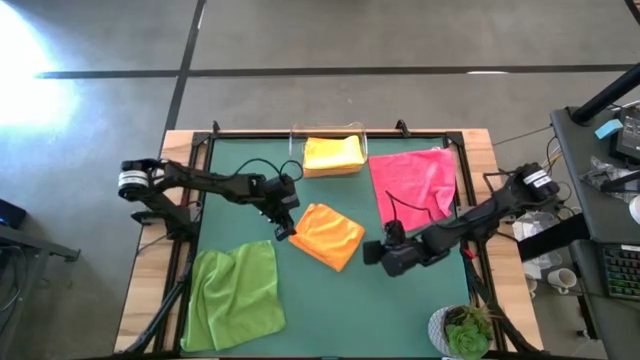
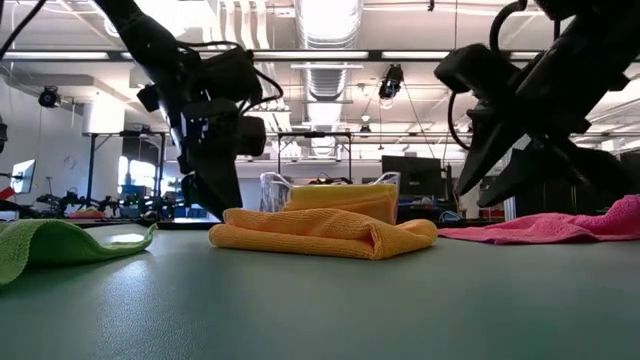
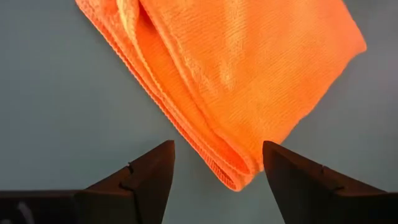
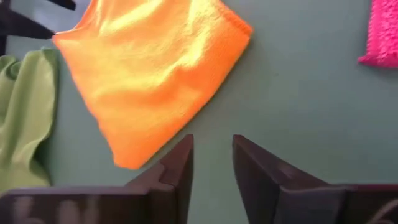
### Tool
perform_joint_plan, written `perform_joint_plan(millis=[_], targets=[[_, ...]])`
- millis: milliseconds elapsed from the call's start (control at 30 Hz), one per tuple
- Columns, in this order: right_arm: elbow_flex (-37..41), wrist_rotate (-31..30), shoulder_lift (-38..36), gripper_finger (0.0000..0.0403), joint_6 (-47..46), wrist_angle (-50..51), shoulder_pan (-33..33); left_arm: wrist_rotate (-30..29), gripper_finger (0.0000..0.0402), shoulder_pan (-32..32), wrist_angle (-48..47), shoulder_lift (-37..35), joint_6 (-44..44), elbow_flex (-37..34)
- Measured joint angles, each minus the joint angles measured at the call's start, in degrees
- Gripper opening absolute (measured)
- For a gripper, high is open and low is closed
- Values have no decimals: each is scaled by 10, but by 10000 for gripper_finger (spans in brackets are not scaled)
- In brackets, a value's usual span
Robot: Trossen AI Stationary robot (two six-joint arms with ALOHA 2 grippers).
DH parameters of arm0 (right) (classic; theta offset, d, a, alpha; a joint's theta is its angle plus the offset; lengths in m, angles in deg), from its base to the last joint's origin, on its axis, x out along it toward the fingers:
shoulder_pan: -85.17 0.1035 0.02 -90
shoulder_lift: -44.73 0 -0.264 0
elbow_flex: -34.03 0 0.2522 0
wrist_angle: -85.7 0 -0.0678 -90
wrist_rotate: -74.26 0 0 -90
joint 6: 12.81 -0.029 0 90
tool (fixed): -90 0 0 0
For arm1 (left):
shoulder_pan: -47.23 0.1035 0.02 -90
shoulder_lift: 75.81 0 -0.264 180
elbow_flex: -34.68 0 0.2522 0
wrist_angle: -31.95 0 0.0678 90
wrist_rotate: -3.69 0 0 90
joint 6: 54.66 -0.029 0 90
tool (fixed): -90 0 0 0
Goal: Fold microfiber towels
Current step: Stack the orange microfiber towel on top of the yellow microfiber towel
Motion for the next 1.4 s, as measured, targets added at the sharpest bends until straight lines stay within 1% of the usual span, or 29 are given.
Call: perform_joint_plan(millis=[133,233,433,533,700,800,867,967,1167,1267,1400], targets=[[1,0,4,149,-3,1,-21,0,228,5,12,0,0,0],[1,-1,5,171,-3,1,-43,0,228,13,31,0,-1,0],[2,-1,21,194,10,-1,-86,0,228,31,57,1,-1,-1],[2,4,42,195,16,-21,-97,0,228,40,56,1,0,-2],[2,15,86,196,29,-95,-107,0,228,45,61,1,7,-5],[2,9,110,196,33,-135,-113,-1,228,45,89,1,19,-13],[1,4,125,196,27,-154,-116,-15,228,45,103,1,40,-19],[1,3,134,196,18,-160,-118,-45,228,45,112,1,53,-24],[1,-2,129,195,42,-172,-119,-47,228,46,114,3,58,-31],[-5,1,127,184,65,-172,-121,-31,228,46,126,23,62,-31],[-14,8,129,151,86,-171,-122,-26,228,46,150,57,75,-25]])
